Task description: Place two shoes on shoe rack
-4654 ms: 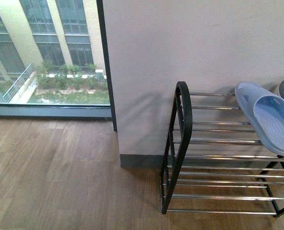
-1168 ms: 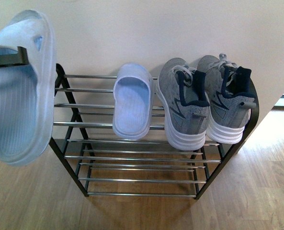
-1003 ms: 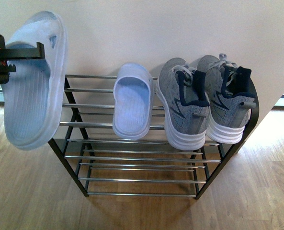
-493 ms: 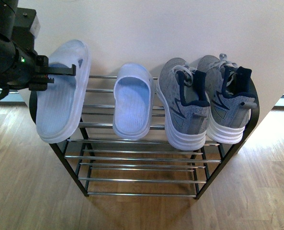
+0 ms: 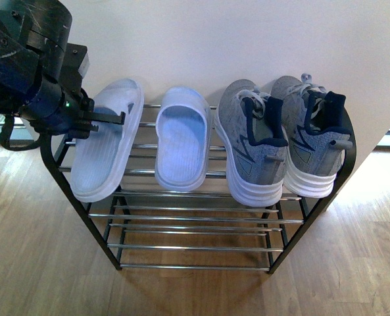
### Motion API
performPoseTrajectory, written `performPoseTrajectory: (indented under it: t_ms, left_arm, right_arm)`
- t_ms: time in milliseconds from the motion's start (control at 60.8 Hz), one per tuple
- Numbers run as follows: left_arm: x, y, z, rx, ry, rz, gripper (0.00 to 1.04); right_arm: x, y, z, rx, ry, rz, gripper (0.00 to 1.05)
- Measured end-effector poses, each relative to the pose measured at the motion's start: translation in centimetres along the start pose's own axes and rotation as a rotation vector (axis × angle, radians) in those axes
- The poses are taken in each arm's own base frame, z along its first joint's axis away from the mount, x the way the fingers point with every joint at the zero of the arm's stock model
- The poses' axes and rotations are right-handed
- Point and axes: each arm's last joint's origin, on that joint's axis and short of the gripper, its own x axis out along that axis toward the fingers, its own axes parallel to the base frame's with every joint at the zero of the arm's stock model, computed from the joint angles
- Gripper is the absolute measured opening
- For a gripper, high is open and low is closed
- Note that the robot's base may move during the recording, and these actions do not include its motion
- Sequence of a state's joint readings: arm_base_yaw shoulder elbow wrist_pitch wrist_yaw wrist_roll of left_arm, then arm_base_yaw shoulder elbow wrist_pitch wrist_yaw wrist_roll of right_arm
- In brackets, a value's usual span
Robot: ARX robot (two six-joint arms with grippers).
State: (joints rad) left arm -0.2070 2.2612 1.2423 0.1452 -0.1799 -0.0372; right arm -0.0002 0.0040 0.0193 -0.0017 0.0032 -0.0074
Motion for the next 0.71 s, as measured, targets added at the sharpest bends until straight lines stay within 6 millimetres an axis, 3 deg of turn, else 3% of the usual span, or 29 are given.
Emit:
performPoseTrajectory:
  t_ms: [362, 609, 707]
  left_arm:
    - [1.4, -0.2, 1.7, 0.0, -0.045, -0.004, 0.02]
    - [1.9, -0.5, 1.6, 0.007, -0.04, 0.005, 0.02]
    - [1.9, -0.7, 1.5, 0.003, -0.035, -0.02, 0.18]
  right_arm:
    - [0.0, 0.0, 0.0, 0.0, 0.0, 0.0, 0.95]
    - [0.0, 0.0, 0.0, 0.0, 0.0, 0.0, 0.95]
    - [0.0, 0.0, 0.0, 0.0, 0.0, 0.0, 0.95]
